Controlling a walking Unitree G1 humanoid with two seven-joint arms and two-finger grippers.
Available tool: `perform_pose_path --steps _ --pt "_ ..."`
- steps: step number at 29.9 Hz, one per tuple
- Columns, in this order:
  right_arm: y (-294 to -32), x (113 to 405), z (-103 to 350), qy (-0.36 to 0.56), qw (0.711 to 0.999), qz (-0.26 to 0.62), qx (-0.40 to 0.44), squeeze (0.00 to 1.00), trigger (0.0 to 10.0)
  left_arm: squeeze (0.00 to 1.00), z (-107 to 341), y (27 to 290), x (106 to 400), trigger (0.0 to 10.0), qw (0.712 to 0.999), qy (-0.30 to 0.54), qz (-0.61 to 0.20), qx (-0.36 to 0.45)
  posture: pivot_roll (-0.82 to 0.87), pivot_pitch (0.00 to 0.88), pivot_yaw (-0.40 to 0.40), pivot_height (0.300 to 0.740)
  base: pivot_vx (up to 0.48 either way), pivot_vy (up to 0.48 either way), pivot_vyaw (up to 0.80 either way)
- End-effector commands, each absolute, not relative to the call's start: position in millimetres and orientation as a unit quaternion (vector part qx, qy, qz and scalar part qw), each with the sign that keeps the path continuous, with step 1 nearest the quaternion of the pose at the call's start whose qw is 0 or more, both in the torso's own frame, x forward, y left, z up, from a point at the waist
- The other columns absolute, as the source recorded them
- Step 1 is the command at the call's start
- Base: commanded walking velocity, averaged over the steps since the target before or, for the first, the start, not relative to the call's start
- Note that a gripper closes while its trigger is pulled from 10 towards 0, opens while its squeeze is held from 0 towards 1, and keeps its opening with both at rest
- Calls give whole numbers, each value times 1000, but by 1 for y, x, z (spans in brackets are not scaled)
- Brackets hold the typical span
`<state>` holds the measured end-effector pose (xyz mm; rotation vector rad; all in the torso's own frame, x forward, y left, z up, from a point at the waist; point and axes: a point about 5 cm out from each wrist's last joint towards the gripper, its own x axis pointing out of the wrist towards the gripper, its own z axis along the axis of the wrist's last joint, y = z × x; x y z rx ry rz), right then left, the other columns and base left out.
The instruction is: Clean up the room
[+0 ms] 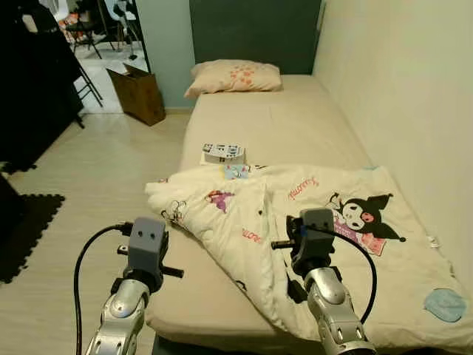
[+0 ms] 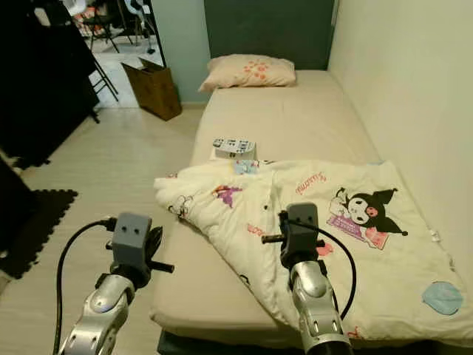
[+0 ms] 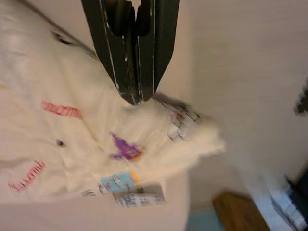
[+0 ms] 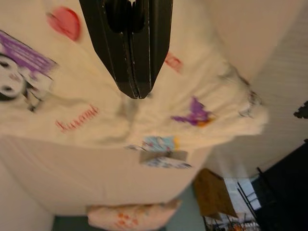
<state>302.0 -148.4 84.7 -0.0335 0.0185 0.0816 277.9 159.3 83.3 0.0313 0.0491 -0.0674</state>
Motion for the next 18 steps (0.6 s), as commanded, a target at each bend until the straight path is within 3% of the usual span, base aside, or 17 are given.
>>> perform_pose_path --steps 1,13,18 --pt "-149 302 84 12 999 38 -10 0 10000 0 84 164 279 10000 999 27 -28 6 -69 95 39 740 0 480 0" --pt "-146 302 83 13 999 41 -8 0 10000 0 86 165 278 10000 999 19 -27 15 -67 101 43 740 0 480 0" --pt "-147 301 82 14 999 40 -7 0 10000 0 87 167 279 10000 999 18 -24 29 -67 101 43 740 0 207 0"
